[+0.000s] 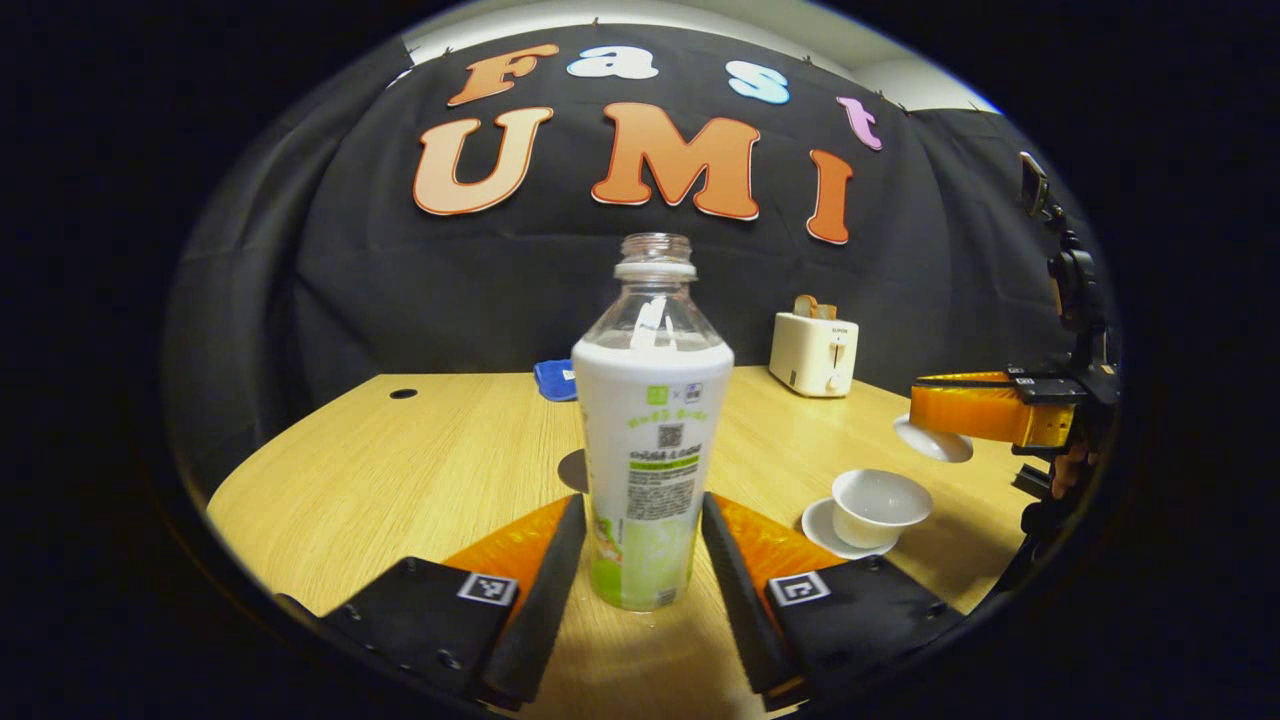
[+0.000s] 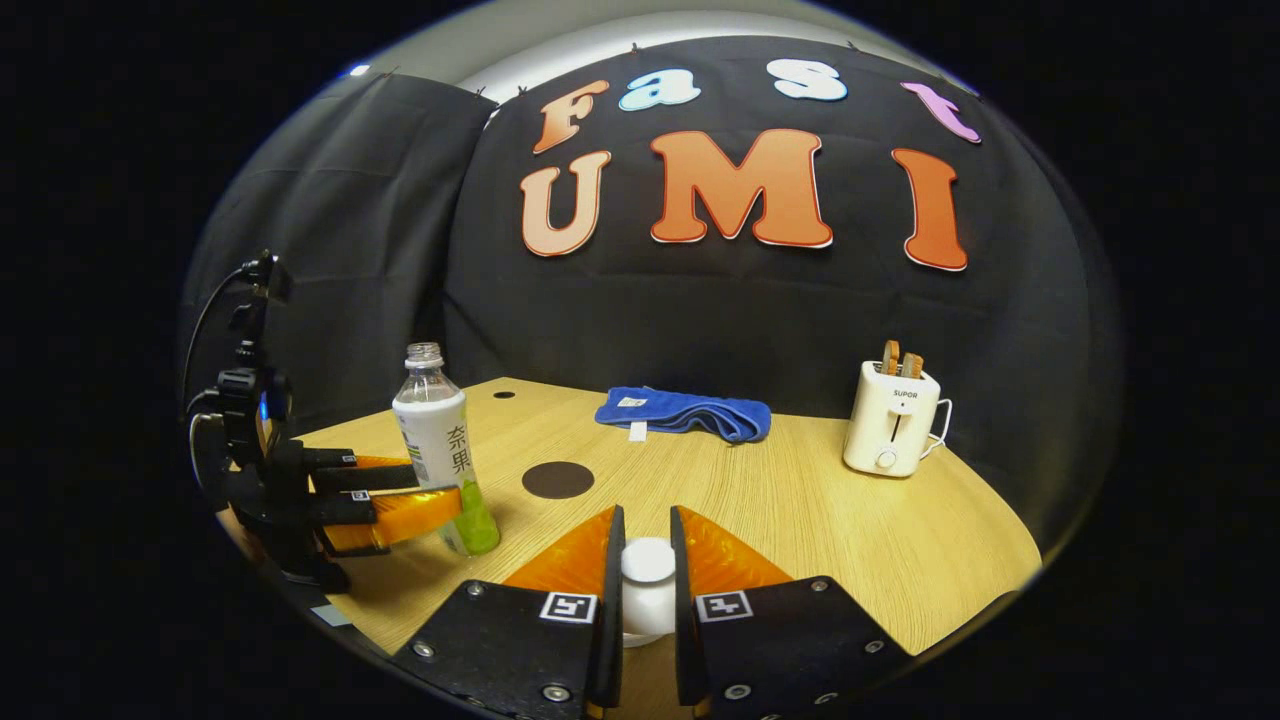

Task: Open the teacup lid with one hand, grasp the water bottle and pour water into the teacup with the other hand; after pouring, place the water bottle on the coaster and then close the teacup lid.

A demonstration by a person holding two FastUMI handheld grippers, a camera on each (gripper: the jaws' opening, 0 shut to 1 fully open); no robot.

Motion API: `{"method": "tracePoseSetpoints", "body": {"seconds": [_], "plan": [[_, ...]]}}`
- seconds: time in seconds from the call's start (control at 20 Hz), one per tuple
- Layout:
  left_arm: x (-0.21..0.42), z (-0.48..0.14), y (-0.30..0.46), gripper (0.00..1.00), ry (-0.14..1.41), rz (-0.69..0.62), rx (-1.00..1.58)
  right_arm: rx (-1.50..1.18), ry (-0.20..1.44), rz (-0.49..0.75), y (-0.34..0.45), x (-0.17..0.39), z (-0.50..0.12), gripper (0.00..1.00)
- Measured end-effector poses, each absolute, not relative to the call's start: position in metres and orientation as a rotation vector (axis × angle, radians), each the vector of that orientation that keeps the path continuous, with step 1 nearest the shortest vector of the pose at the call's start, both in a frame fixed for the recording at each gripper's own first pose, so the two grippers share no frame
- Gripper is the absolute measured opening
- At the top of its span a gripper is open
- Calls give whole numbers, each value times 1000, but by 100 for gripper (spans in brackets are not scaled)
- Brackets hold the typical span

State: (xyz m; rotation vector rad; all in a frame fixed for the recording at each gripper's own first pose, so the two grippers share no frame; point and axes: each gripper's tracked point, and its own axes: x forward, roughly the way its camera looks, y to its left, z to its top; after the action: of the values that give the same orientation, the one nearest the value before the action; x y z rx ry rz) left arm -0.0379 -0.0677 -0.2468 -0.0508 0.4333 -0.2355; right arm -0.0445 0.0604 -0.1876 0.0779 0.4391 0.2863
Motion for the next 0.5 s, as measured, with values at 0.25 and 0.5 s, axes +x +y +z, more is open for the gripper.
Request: {"method": "tracePoseSetpoints", "body": {"seconds": [0.25,0.5], "plan": [[-32,-244,-61,65,423,-215,-49,82,434,277,56,-44,-185,22],[-27,-236,-48,59,429,-181,79,84,411,271,51,-42,-176,22]]}}
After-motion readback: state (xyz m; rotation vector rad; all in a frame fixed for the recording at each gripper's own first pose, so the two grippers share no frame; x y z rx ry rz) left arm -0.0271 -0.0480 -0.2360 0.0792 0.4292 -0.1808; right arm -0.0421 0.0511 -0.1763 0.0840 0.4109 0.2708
